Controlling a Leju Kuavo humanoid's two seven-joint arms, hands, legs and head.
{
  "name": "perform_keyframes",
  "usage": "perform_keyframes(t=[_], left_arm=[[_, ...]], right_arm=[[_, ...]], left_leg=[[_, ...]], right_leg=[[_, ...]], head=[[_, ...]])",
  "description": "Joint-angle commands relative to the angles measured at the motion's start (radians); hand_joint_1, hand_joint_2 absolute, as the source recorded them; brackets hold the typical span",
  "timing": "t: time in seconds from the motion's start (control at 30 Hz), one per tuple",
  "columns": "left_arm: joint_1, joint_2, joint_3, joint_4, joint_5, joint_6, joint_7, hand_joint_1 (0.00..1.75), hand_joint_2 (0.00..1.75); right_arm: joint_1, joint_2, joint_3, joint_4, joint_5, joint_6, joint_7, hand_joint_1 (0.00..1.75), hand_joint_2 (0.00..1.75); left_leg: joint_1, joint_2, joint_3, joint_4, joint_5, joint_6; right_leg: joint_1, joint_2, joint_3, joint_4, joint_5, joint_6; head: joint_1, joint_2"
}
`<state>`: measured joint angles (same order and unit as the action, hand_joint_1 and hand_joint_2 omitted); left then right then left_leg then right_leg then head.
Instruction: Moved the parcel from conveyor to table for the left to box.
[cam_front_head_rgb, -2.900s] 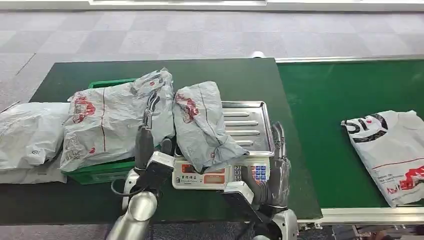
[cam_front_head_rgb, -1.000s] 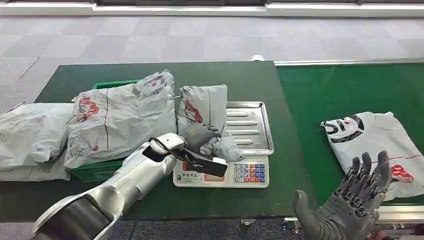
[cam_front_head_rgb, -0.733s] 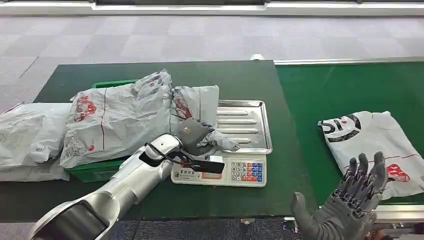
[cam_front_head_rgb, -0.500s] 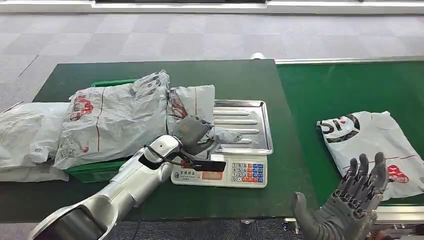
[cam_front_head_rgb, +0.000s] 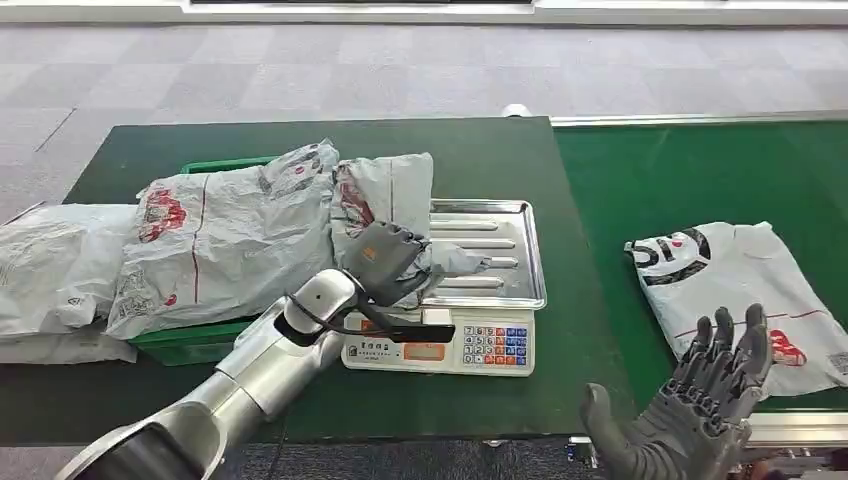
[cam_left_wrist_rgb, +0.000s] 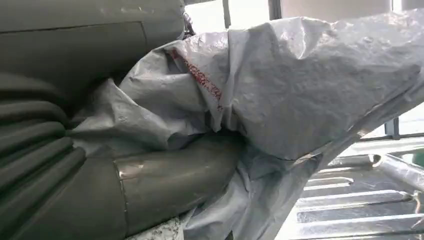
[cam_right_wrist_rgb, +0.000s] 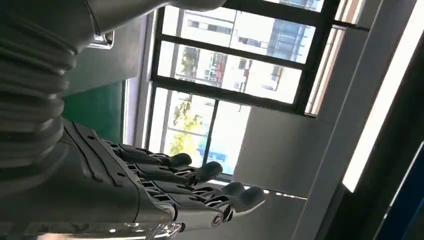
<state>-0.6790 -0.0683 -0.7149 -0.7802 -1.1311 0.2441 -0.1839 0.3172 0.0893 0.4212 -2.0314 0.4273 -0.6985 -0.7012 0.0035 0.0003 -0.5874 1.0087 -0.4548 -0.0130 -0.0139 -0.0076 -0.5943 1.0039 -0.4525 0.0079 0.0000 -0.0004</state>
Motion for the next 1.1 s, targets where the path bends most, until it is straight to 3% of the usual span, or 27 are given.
perform_keyframes(t=[0.03, 0.27, 0.33, 0.43, 0.67, 0.93, 1.1], left_arm=[[0.024, 0.063, -0.03, -0.215, -0.072, 0.057, 0.034, 1.75, 1.75], [0.026, 0.108, 0.048, -0.413, -0.305, 0.14, 0.166, 1.75, 1.75], [0.011, 0.096, 0.106, -0.341, -0.398, 0.17, 0.214, 1.75, 1.75], [-0.042, 0.086, 0.21, -0.174, -0.274, 0.169, 0.131, 1.75, 1.75], [-0.055, 0.085, 0.222, -0.136, -0.322, 0.173, 0.165, 1.75, 1.75], [-0.144, 0.113, 0.336, 0.157, -0.347, 0.233, 0.18, 1.75, 1.75], [-0.16, 0.121, 0.352, 0.2, -0.364, 0.25, 0.193, 1.75, 1.75]], right_arm=[[-0.005, -0.018, 0.01, 0.059, 0.004, 0.0, 0.003, 0.0, 1.75], [-0.023, 0.017, -0.005, 0.079, 0.012, 0.039, 0.003, 0.0, 1.75], [-0.032, 0.026, -0.006, 0.091, 0.014, 0.046, 0.003, 0.0, 1.75], [-0.045, 0.026, -0.008, 0.11, 0.008, 0.046, 0.003, 0.0, 1.75], [-0.044, 0.023, -0.007, 0.112, 0.004, 0.043, 0.003, 0.0, 1.75], [-0.074, -0.007, 0.017, 0.156, -0.031, 0.015, 0.003, 0.0, 1.75], [-0.076, -0.004, 0.016, 0.159, -0.03, 0.013, 0.003, 0.0, 1.75]], left_leg=[[0.001, 0.001, 0.002, -0.002, 0.0, 0.0], [0.001, 0.003, 0.0, -0.001, 0.0, 0.0], [0.001, 0.003, -0.001, -0.001, 0.0, 0.0], [0.001, 0.004, 0.001, -0.002, 0.0, 0.0], [0.001, 0.001, 0.0, -0.002, 0.001, 0.0], [0.002, 0.004, 0.002, -0.002, 0.001, -0.001], [0.002, 0.003, 0.001, -0.002, 0.001, -0.001]], right_leg=[[0.001, 0.002, 0.002, -0.003, 0.001, -0.001], [0.001, 0.003, 0.0, -0.002, 0.001, -0.001], [0.001, 0.003, -0.001, -0.001, 0.001, -0.001], [0.001, 0.004, -0.001, -0.002, 0.002, -0.001], [0.002, 0.002, 0.0, -0.003, 0.001, -0.001], [0.002, 0.004, 0.001, -0.002, 0.002, -0.002], [0.002, 0.004, 0.0, -0.002, 0.002, -0.002]], head=[[0.0, 0.0], [0.0, 0.0], [0.0, 0.0], [0.0, 0.0], [0.0, 0.0], [0.0, 0.0], [0.0, 0.0]])
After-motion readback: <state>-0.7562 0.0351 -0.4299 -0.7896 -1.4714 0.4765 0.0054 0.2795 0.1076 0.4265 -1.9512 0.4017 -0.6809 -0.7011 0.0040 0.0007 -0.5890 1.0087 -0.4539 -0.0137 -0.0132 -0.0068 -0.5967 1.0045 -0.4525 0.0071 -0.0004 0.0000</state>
